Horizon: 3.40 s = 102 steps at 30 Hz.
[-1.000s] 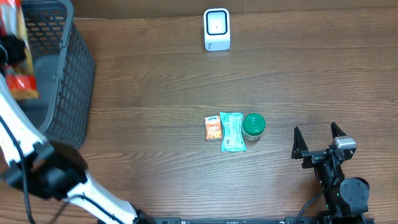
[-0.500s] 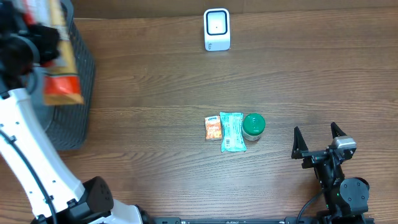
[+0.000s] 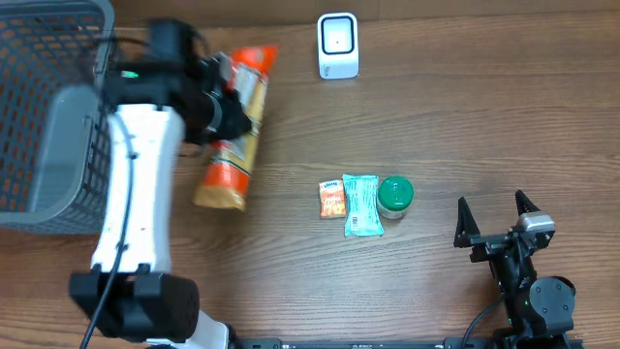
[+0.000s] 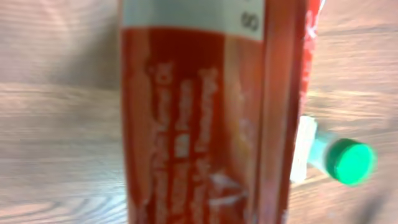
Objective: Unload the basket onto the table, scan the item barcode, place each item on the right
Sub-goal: 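Carry the red pasta pack out and lower it near the other items, then open the left gripper and pull it back left of the pasta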
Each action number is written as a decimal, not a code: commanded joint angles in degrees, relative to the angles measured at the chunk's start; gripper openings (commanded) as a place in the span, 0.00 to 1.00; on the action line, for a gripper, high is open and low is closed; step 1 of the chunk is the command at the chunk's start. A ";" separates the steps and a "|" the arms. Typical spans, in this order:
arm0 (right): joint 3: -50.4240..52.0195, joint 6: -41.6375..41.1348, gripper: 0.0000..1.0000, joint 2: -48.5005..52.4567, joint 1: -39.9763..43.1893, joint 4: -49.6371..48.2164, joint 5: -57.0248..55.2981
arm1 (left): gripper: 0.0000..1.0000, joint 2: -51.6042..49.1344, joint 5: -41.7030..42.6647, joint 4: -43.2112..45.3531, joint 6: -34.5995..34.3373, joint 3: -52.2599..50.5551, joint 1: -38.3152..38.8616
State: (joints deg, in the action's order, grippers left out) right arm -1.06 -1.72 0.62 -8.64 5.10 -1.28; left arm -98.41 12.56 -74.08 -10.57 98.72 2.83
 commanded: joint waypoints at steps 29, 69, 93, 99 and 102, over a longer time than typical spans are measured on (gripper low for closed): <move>0.61 0.09 1.00 -0.46 0.15 -0.39 0.35 | 0.15 1.31 -13.40 32.52 -20.76 -37.24 17.18; 0.61 0.09 1.00 -0.46 0.15 -0.37 0.35 | 1.00 1.99 -15.89 9.73 4.63 -16.85 -1.66; 0.61 0.07 1.00 -0.46 0.15 -0.37 0.35 | 0.99 1.99 -12.92 12.20 9.79 -16.98 -8.98; 0.61 0.07 1.00 -0.46 0.15 -0.37 0.35 | 1.00 1.99 -10.40 12.26 9.77 -16.98 -10.82; 0.61 0.07 1.00 -0.46 0.15 -0.39 0.35 | 1.00 1.99 -10.32 12.20 9.73 -16.98 -11.74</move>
State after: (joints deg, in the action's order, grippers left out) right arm -1.06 -1.69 0.62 -8.67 5.10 -1.28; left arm -97.71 0.51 -62.08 -2.33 80.95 -7.90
